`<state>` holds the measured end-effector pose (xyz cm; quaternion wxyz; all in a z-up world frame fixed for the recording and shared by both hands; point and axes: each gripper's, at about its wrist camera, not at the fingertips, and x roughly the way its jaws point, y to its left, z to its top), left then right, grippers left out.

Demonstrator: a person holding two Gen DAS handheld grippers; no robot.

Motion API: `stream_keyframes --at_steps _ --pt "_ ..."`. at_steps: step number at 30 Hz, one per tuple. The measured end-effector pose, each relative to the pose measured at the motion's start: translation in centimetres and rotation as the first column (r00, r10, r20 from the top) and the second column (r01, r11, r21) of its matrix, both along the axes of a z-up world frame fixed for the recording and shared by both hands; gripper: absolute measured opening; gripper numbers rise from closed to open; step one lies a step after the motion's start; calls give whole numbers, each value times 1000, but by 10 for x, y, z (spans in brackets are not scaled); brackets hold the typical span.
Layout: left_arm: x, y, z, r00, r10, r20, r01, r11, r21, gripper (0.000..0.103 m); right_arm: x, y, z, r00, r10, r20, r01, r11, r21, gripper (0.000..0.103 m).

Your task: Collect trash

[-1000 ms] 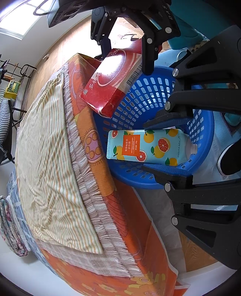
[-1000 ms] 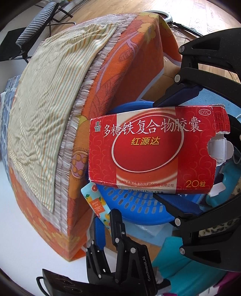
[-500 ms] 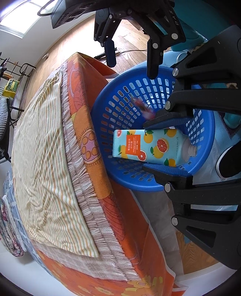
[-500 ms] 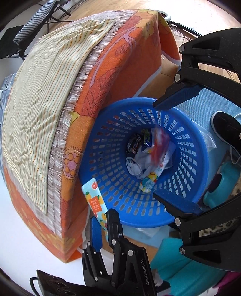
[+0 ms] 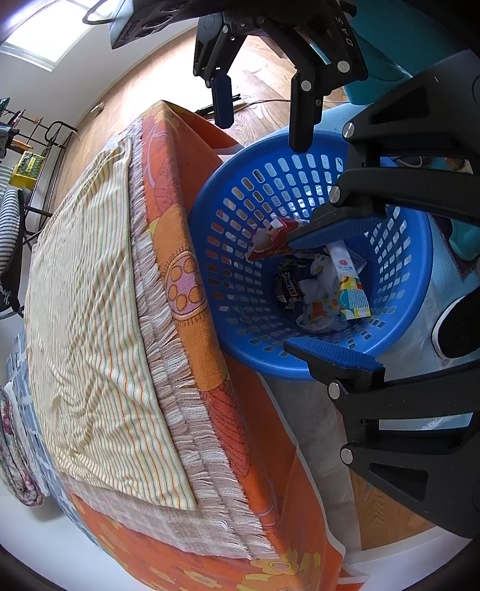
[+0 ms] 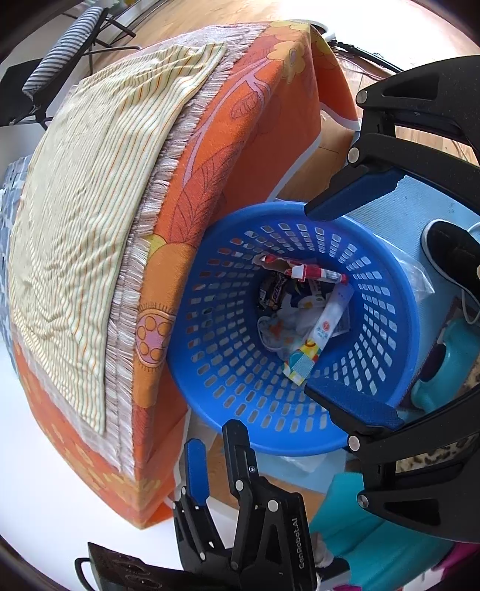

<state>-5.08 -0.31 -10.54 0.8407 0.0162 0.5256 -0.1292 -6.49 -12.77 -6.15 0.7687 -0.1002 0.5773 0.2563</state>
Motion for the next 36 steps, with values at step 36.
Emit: stream_keyframes --at_steps 36 --pt "62 22 85 958 183 221 -169 982 -80 77 61 -16 61 958 -172 228 148 982 118 87"
